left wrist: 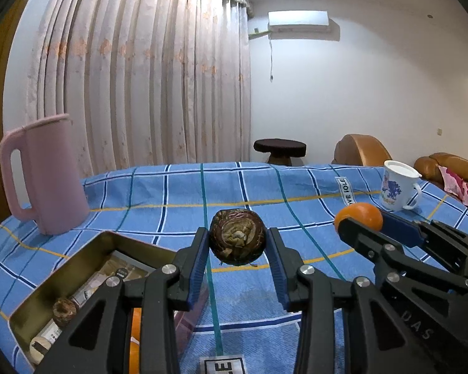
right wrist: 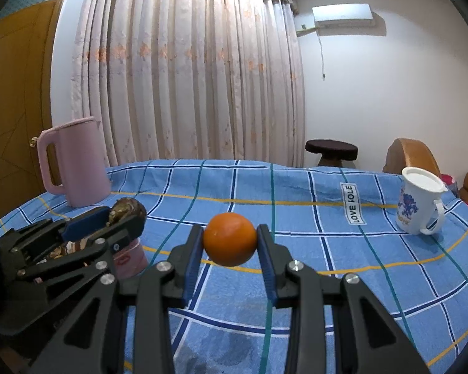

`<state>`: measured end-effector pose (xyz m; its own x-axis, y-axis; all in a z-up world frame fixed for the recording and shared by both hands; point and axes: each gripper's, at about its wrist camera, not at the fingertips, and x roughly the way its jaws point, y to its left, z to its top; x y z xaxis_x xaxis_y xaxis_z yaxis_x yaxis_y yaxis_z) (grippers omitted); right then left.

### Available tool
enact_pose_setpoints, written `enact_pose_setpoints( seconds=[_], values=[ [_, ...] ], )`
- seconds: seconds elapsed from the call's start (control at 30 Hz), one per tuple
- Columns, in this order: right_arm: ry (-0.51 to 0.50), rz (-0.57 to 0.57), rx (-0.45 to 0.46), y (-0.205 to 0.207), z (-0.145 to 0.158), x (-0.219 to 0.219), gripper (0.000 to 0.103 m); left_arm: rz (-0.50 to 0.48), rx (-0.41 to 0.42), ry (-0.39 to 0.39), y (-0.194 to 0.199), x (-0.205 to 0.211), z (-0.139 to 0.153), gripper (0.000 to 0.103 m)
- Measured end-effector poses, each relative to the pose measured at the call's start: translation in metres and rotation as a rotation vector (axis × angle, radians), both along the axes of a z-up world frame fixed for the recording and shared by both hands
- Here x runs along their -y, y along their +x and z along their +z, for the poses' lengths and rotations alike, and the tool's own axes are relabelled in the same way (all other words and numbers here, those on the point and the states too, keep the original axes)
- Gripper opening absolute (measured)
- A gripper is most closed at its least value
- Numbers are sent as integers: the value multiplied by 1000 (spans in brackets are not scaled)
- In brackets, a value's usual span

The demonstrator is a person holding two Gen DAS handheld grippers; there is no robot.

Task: Organize fruits
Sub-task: 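Carry the brown round fruit and the orange over the tin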

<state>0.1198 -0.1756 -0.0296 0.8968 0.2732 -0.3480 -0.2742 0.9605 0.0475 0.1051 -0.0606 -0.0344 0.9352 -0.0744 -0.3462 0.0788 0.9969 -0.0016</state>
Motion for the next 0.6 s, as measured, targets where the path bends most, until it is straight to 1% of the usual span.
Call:
enact_pose_setpoints(
  seconds=[0.13, 0.37, 0.6],
  values=[
    [-13, -1, 16, -5, 1, -3, 37, 0, 19, 11, -4, 1, 1, 40],
    [-11, -2, 45, -13, 2, -3, 37, 8, 36, 3, -9, -1, 2, 40],
    [-26, 10, 51, -18, 2, -6, 37, 19, 12, -21, -13, -8, 2, 40]
  ],
)
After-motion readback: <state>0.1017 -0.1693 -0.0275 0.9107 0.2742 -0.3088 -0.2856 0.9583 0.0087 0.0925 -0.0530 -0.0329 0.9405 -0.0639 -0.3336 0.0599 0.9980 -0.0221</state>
